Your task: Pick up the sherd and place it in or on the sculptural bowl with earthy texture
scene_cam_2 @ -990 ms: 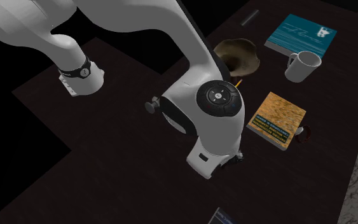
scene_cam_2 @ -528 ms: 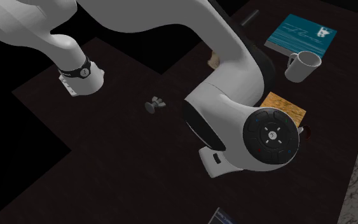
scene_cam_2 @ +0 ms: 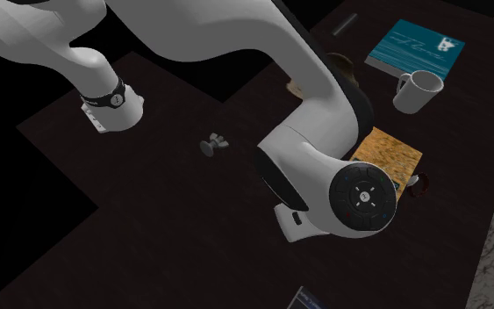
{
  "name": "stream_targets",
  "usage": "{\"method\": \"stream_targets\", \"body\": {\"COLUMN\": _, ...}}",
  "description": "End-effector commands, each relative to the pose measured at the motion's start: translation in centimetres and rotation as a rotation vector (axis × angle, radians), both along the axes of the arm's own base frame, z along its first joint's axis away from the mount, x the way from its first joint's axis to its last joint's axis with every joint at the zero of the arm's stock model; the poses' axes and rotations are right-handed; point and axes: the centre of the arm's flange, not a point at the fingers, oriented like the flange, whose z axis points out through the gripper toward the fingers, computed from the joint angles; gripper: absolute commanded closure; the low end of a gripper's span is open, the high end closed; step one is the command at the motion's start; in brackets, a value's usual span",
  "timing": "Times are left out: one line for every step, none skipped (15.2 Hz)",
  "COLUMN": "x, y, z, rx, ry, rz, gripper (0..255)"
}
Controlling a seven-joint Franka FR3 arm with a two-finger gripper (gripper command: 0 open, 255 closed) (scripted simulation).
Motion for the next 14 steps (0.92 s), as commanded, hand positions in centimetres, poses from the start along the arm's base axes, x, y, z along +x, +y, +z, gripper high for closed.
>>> {"method": "stream_targets", "body": {"x": -0.01, "y": 0.04, "z": -0.10, "rx": 0.000, "ry": 0.000, "rz": 0.000, "gripper": 0}}
{"method": "stream_targets", "body": {"x": -0.01, "y": 0.04, "z": -0.10, "rx": 0.000, "ry": 0.000, "rz": 0.000, "gripper": 0}}
{"method": "stream_targets", "body": {"x": -0.01, "y": 0.04, "z": -0.10, "rx": 0.000, "ry": 0.000, "rz": 0.000, "gripper": 0}}
{"method": "stream_targets", "body": {"x": -0.01, "y": 0.04, "z": -0.10, "rx": 0.000, "ry": 0.000, "rz": 0.000, "gripper": 0}}
{"method": "stream_targets", "body": {"x": -0.01, "y": 0.04, "z": -0.09, "rx": 0.000, "ry": 0.000, "rz": 0.000, "gripper": 0}}
{"method": "stream_targets", "body": {"x": -0.01, "y": 0.04, "z": -0.09, "rx": 0.000, "ry": 0.000, "rz": 0.000, "gripper": 0}}
{"method": "stream_targets", "body": {"x": -0.01, "y": 0.04, "z": -0.09, "rx": 0.000, "ry": 0.000, "rz": 0.000, "gripper": 255}}
{"method": "stream_targets", "body": {"x": -0.01, "y": 0.04, "z": -0.09, "rx": 0.000, "ry": 0.000, "rz": 0.000, "gripper": 255}}
{"method": "stream_targets", "body": {"x": -0.01, "y": 0.02, "z": -0.08, "rx": 0.000, "ry": 0.000, "rz": 0.000, "gripper": 255}}
{"method": "stream_targets", "body": {"x": -0.02, "y": 0.02, "z": -0.09, "rx": 0.000, "ry": 0.000, "rz": 0.000, "gripper": 255}}
{"method": "stream_targets", "body": {"x": -0.03, "y": 0.04, "z": -0.07, "rx": 0.000, "ry": 0.000, "rz": 0.000, "gripper": 255}}
{"method": "stream_targets", "body": {"x": -0.03, "y": 0.05, "z": -0.06, "rx": 0.000, "ry": 0.000, "rz": 0.000, "gripper": 255}}
{"method": "stream_targets", "body": {"x": -0.01, "y": 0.03, "z": -0.07, "rx": 0.000, "ry": 0.000, "rz": 0.000, "gripper": 255}}
{"method": "stream_targets", "body": {"x": -0.01, "y": 0.03, "z": -0.07, "rx": 0.000, "ry": 0.000, "rz": 0.000, "gripper": 255}}
